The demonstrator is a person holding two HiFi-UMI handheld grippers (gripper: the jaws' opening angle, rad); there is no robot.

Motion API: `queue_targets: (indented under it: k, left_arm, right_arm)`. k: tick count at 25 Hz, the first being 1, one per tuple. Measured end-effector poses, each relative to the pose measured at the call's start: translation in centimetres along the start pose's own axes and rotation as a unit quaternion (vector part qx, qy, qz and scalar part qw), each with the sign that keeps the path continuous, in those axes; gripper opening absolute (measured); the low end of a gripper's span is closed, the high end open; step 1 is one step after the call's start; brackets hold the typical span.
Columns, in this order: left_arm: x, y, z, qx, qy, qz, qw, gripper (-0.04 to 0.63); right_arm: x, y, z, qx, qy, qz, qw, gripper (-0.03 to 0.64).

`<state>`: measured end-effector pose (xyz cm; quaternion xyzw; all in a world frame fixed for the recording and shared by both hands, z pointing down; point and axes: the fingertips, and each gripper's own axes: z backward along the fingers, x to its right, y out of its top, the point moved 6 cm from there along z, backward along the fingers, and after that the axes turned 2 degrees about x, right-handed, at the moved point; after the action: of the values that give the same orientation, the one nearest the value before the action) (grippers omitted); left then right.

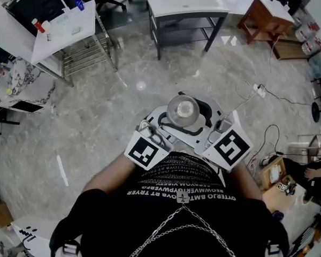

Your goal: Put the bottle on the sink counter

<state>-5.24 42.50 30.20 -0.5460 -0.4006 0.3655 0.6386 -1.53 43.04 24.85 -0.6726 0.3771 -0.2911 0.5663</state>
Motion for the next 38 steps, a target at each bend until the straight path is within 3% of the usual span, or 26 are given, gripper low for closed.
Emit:
queue_targets:
  k: [3,10,14,18,20,23,28,38]
  left_arm:
    - [0.8,0.4,-1.5,0.001,-0.003,-0.016,0.9999,0.005]
    - [3.0,-1.0,-4.7,-0.018,0.016,-0.008,0.9997,0.005]
    - [3.3,-2.6,-4.9,-0.040,0.079,0.016,0.9960,0.005]
    - [1.3,-2.5,-3.0,-0.069,0.172,0.028,0.9824,0.006]
    - [0.5,-2.0,-2.2,-0.071,0.198,0.026,0.9773,0.006]
    - [0.4,-2.1,-1.9,-0.084,0.197,0.019,0.9766,0.005]
    - [-0.4,-1.8,-2.6,-0.074,0.171,-0.008,0.9824,0.005]
    - [-11.4,-2.7,-3.7,-0.074,0.167,-0.011,0.9831,0.005]
  right_arm:
    - [0.9,0.1,1.7,0.020,-0.002,-0.007,1.000,0.333]
    - [3.4,-0.4,6.0,0.031,0.003,-0.018,0.999,0.333]
    - [5.0,-1.5,8.8,0.021,-0.002,-0.004,1.000,0.333]
    - [6.6,-2.6,10.4,0.010,-0.001,0.007,1.000,0.333]
    - [6.9,-2.9,10.6,0.009,0.007,0.001,1.000,0.333]
    - [6.9,-3.0,10.1,0.011,0.022,-0.005,1.000,0.333]
    - [7.6,-2.6,7.7,0.015,0.032,-0.001,0.999,0.333]
    - [13.8,-1.3,0.2,0.006,0.000,0.001,1.000,0.333]
